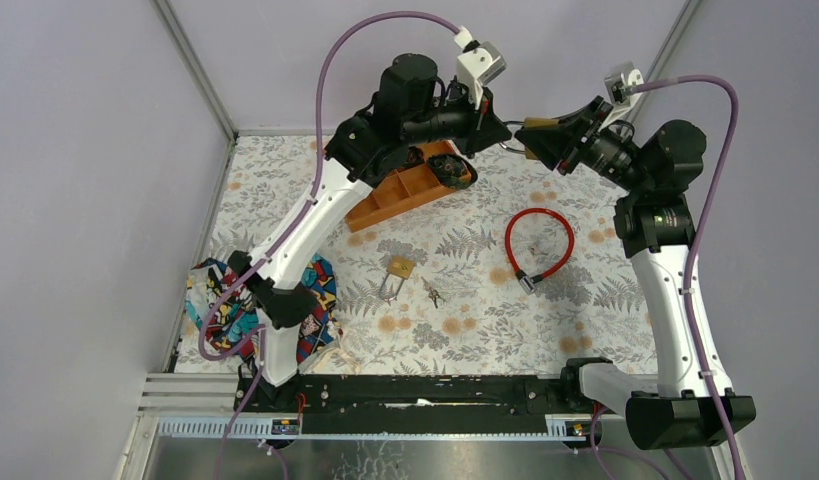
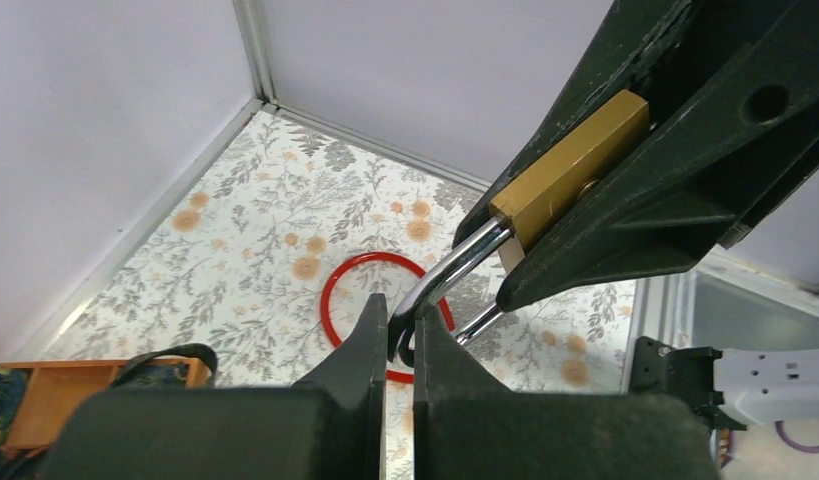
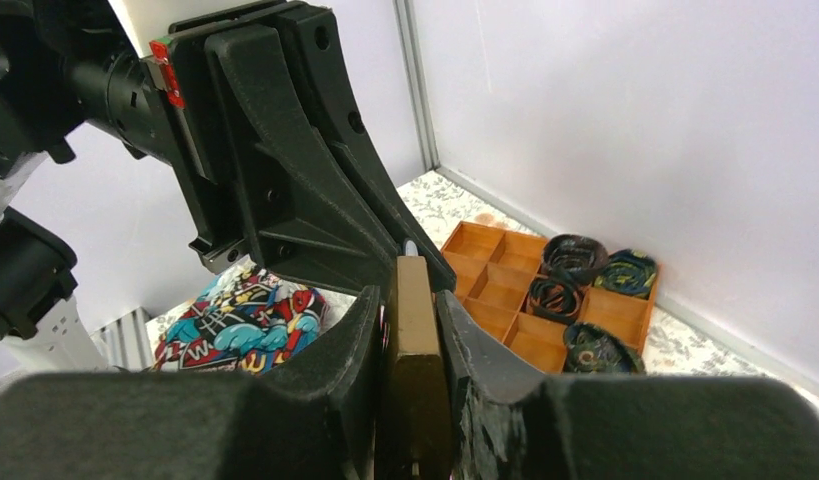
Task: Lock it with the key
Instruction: Lock the lock.
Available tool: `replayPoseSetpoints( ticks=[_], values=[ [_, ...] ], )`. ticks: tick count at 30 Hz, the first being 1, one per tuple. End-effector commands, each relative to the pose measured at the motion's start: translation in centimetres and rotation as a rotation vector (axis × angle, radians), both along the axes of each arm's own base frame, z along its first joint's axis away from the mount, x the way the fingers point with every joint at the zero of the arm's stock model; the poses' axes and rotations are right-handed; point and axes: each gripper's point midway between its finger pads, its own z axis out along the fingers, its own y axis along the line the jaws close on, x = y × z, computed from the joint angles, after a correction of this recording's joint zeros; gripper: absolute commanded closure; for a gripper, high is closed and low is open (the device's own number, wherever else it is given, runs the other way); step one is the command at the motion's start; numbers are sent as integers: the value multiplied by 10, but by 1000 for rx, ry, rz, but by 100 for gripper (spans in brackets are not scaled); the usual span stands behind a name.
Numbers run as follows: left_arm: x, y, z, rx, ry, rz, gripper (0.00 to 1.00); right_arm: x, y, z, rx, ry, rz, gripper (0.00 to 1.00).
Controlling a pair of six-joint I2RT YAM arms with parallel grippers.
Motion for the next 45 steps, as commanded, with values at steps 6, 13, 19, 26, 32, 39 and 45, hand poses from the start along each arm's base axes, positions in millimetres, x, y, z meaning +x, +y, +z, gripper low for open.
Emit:
replayPoseSetpoints(
  ticks=[6,13,19,26,32,39,45],
  values=[
    [-209,-25,86,-177,-247,-691,100,8,37,-82,-97,115,247,100],
    [-230,1,62,-107,-280,-739,100,1,49,-66,-117,54,325,100],
    [-244,17,82,-199,-284,-757,100,-28,79,-66,-135,22,417,100],
    [-203,36,120,-299,-329,-563,100,-47,74,-87,-132,53,416,100],
    [-189,48,147,-353,-404,-535,100,-66,72,-94,-177,45,463,100],
    [-166,58,121,-243,-445,-469,100,-89,64,-97,-265,32,522,100],
    [-161,65,121,-221,-463,-470,100,-83,56,-103,-345,51,461,100]
  ],
)
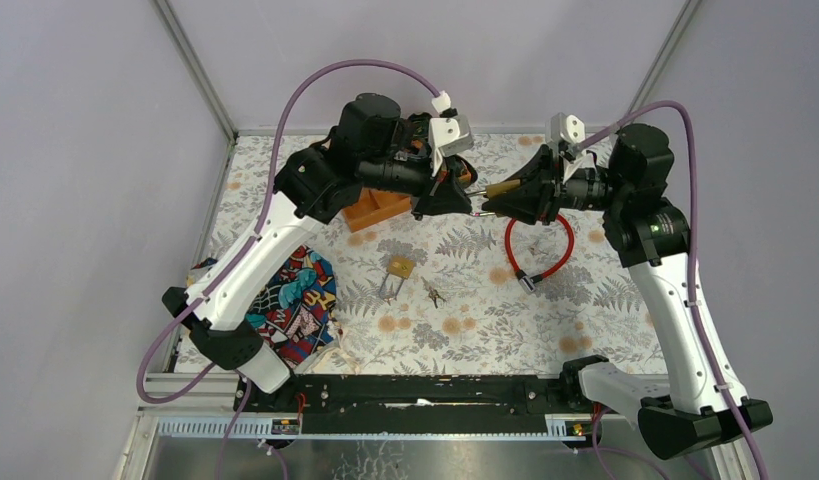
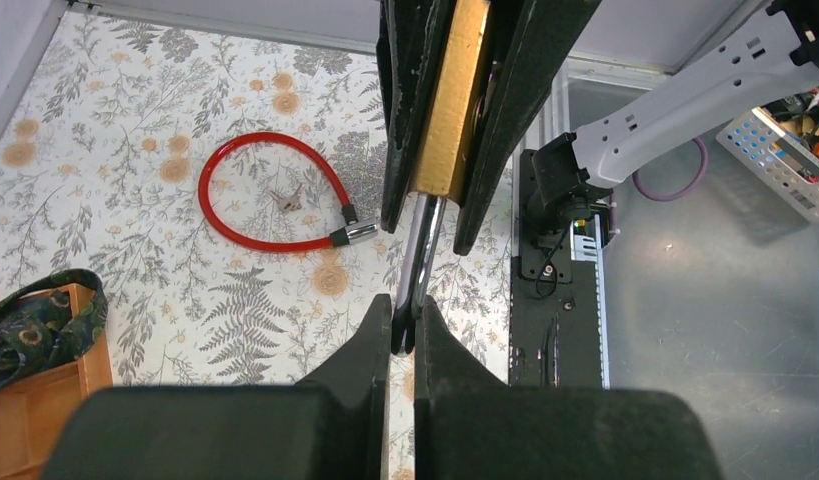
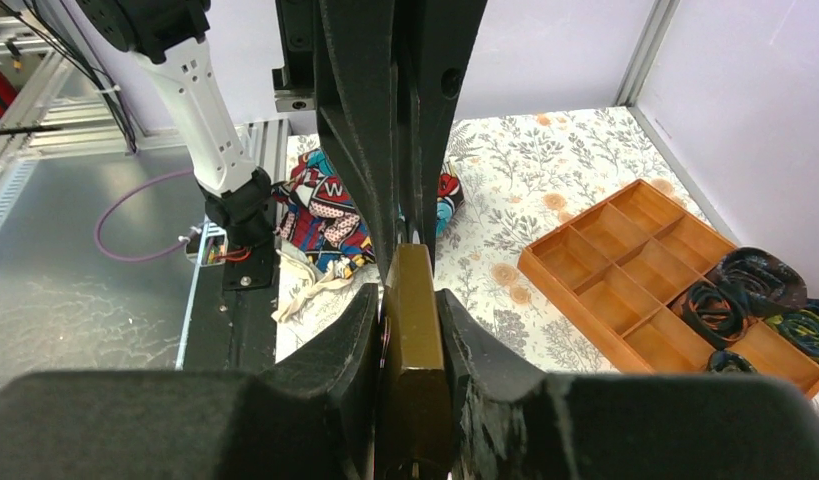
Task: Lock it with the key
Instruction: Lock the lock.
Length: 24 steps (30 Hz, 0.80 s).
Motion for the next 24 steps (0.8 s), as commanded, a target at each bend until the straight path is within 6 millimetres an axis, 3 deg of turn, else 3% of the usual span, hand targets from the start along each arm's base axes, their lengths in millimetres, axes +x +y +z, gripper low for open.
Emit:
replayPoseSetpoints(
  ticks=[1,9,16,19,24],
  values=[
    [-51,4,155,-444,-400,-226,100,16,1,-68,-170,128,-53,100],
    [-42,5,143,-386,-413,-207,100,28,-30,-81,-355,60,-236,100],
    [-37,9,130,-340,-432,-198,100,13,-26,-76,-322,110,-194,100],
    [-51,7,120,-346,-373,-238,100,24,-16,-61,-196,129,-244,100],
    [-92,-18,90,-418,-280,-345,100,47,3,-19,127,146,-288,100]
  ],
)
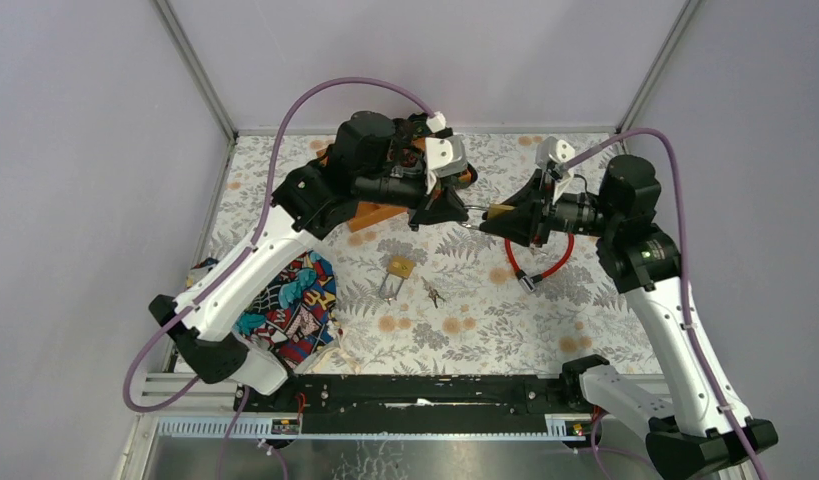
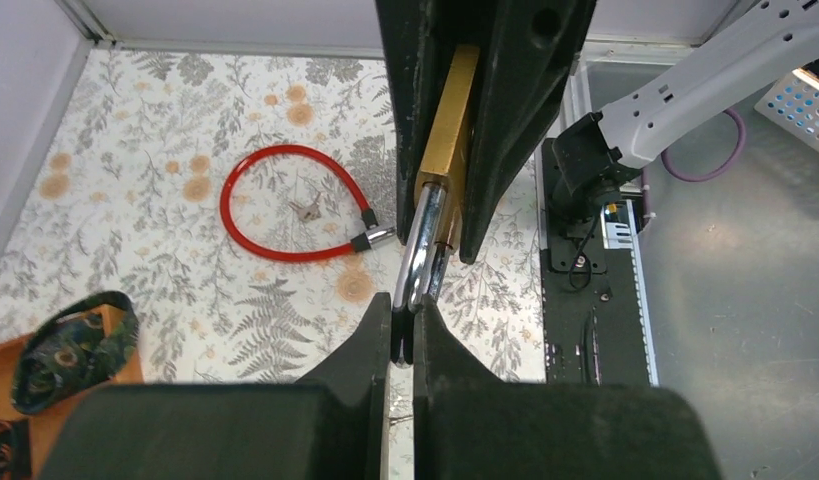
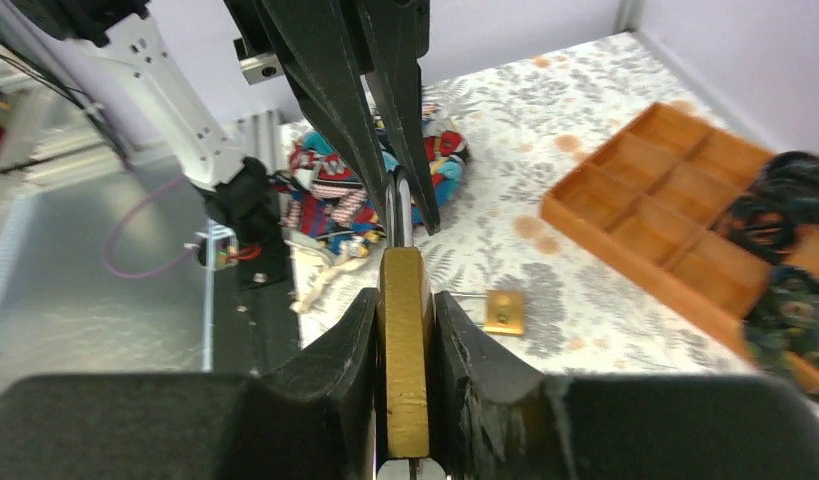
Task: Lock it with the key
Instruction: Lock the lock.
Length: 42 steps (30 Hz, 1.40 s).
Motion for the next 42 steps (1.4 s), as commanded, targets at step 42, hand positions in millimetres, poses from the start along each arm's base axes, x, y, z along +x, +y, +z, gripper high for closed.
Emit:
replayPoseSetpoints(
  ticks=[42],
  values=[
    [-118,-68,22,-315,153,-622,100,70,-13,75,199,-80,-148,100]
  ],
)
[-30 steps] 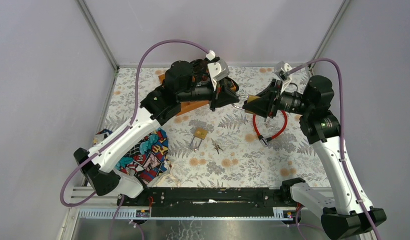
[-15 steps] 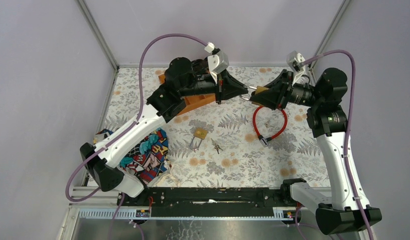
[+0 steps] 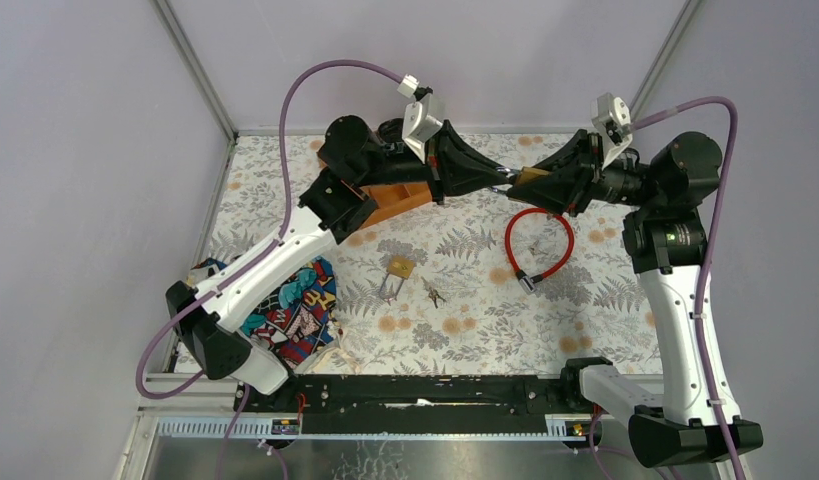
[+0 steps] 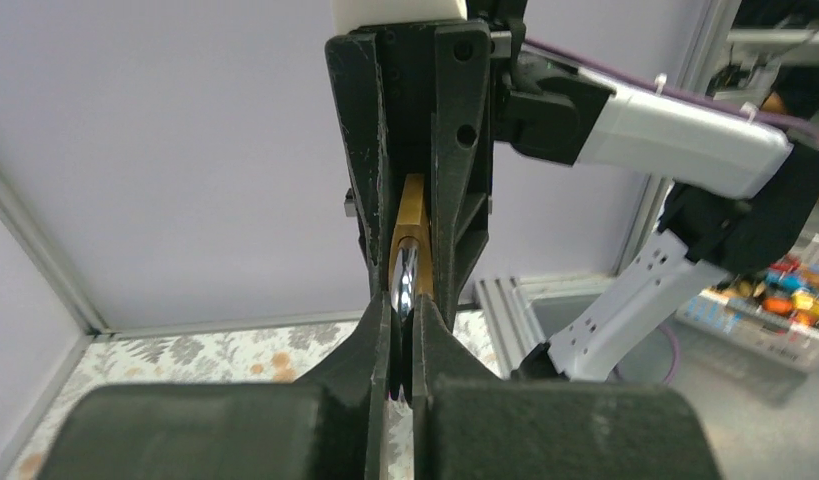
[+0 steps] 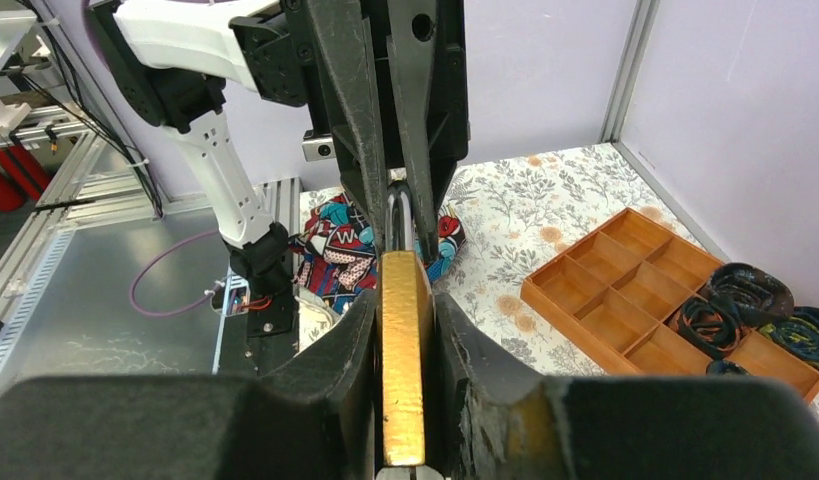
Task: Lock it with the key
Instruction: Lock the lock.
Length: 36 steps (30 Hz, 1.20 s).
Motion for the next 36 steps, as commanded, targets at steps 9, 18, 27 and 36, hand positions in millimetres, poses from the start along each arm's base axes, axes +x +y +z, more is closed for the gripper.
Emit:
replayPoseSetpoints(
  ticks=[9,18,27,36],
  values=[
    [-58,7,-64,278,-85,-271,96,34,5,-30,-58,8,-166,100],
    [-37,15,-61,287,-79,-198,90,28,2,-36,-82,9,-176,100],
    [-35,15,-59,276,-70,-189,78,30,2,-33,-86,5,-178,100],
    [-22,21,-56,282,-70,-135,76,22,-1,-32,-122,-17,-170,100]
  ],
)
